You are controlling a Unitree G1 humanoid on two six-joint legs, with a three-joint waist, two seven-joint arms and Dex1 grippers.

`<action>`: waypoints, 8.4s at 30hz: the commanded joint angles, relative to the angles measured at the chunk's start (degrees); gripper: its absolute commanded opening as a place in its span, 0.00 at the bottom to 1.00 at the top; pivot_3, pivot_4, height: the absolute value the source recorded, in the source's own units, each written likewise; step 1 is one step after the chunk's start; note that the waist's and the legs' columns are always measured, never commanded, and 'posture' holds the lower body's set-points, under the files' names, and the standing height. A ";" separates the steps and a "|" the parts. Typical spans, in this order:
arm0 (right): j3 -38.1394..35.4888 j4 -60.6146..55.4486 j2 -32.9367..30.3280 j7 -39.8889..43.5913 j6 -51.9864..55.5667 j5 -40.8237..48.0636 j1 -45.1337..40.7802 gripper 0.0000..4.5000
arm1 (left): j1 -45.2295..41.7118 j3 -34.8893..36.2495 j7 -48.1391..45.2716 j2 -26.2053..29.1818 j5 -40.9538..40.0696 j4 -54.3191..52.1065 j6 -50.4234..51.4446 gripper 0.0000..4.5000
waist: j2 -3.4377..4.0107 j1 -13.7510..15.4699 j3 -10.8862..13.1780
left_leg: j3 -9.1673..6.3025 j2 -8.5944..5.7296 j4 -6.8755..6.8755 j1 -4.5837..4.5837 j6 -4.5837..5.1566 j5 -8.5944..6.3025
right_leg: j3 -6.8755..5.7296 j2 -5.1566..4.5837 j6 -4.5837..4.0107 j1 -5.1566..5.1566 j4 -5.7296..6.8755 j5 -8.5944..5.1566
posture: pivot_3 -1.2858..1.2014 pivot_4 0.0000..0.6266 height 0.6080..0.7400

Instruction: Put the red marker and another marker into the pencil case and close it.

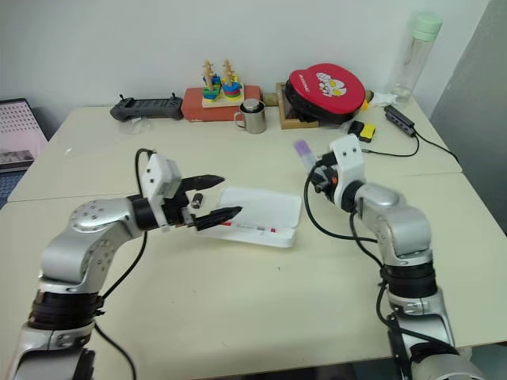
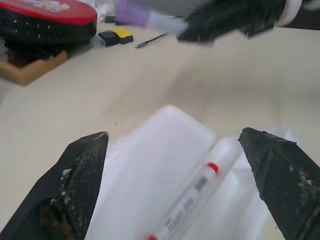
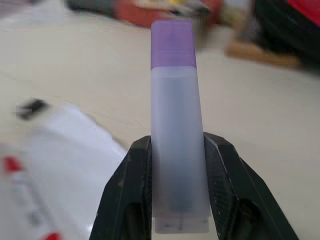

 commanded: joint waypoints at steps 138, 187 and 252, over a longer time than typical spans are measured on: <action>5.27 -8.67 -11.76 21.16 -6.01 8.27 0.23 1.00 | -13.58 -0.65 5.54 -9.15 -1.82 7.23 0.83 0.10 | -0.29 0.69 -3.35 | -0.06 -0.18 0.24 -0.27 -0.02 -0.01 | -0.07 -0.13 0.01 -0.20 -0.13 0.01 | 0.52 0.00 1.00; 6.23 -16.63 -23.41 19.79 -3.27 10.44 10.17 1.00 | -11.41 -27.35 -12.21 -13.74 17.27 16.83 -10.89 0.72 | -0.38 3.48 -5.58 | 0.03 -0.16 0.15 0.50 0.00 -0.01 | 0.08 -0.04 0.02 0.62 -0.13 0.02 | 0.52 0.00 1.00; 16.52 23.44 -5.44 31.40 -18.28 -9.98 -7.54 0.01 | 2.13 8.85 8.34 -1.71 -12.71 -8.03 11.64 1.00 | 0.49 0.90 -2.72 | -0.04 -0.06 0.06 0.45 0.09 -0.08 | 0.05 -0.03 -0.11 0.44 -0.10 0.21 | 0.52 0.24 1.00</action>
